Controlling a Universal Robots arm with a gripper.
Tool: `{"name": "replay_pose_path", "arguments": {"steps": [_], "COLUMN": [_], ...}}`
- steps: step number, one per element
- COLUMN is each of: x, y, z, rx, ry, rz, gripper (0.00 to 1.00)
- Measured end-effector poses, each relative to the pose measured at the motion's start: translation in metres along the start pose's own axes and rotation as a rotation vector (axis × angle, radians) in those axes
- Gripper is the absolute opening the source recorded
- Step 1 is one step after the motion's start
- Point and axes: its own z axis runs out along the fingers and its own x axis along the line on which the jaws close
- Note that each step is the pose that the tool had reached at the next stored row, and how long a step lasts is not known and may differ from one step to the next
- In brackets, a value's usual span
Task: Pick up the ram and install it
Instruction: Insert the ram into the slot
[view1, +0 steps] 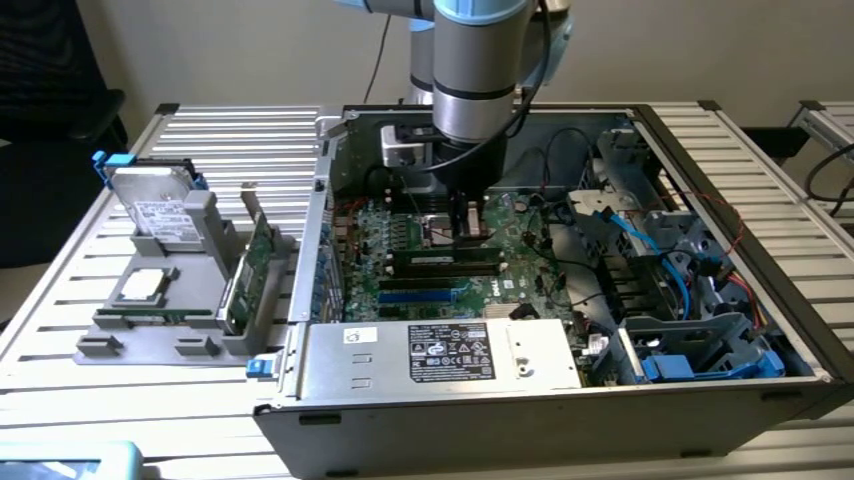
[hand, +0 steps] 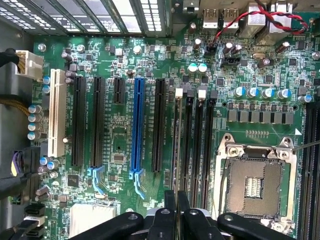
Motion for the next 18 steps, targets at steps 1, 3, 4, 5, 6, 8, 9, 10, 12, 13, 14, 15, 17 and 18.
{"name": "replay_pose_path", "arguments": {"steps": [1, 3, 4, 5, 6, 8, 9, 10, 12, 13, 14, 15, 17, 18], "x": [-0.0001, -0.0002, -0.0002, -0.0003, -0.0003, -0.0007, -0.0015, -0.0016, -0.0016, -0.0016, -0.0016, -0.0016, -0.0017, -0.0017], "y": [0.0003, 0.0003, 0.0003, 0.0004, 0.0004, 0.0004, 0.0005, 0.0004, 0.0004, 0.0004, 0.0003, 0.0003, 0.0004, 0.0004], "z": [0.0002, 0.0006, 0.0009, 0.0013, 0.0015, 0.0016, 0.0017, 0.0017, 0.0018, 0.002, 0.0021, 0.0022, 0.0028, 0.0028], "rx": [0.0004, 0.0009, 0.0013, 0.0016, 0.0018, 0.002, 0.0022, 0.0023, 0.0026, 0.0028, 0.003, 0.003, 0.0035, 0.0034], "ry": [-0.0002, -0.0002, -0.0004, -0.0004, -0.0002, -0.0001, -0.0001, -0.0002, 0.0001, 0.0001, 0.0, 0.0001, 0.0, 0.0003], "rz": [0.0, 0.0, 0.0, 0.0, 0.0, 0.0, 0.001, 0.001, 0.0, 0.0, 0.0, 0.0, 0.001, 0.001], "gripper": [0.13, 0.13, 0.13, 0.13, 0.13, 0.13, 0.13, 0.13, 0.13, 0.13, 0.13, 0.13, 0.13, 0.13]}}
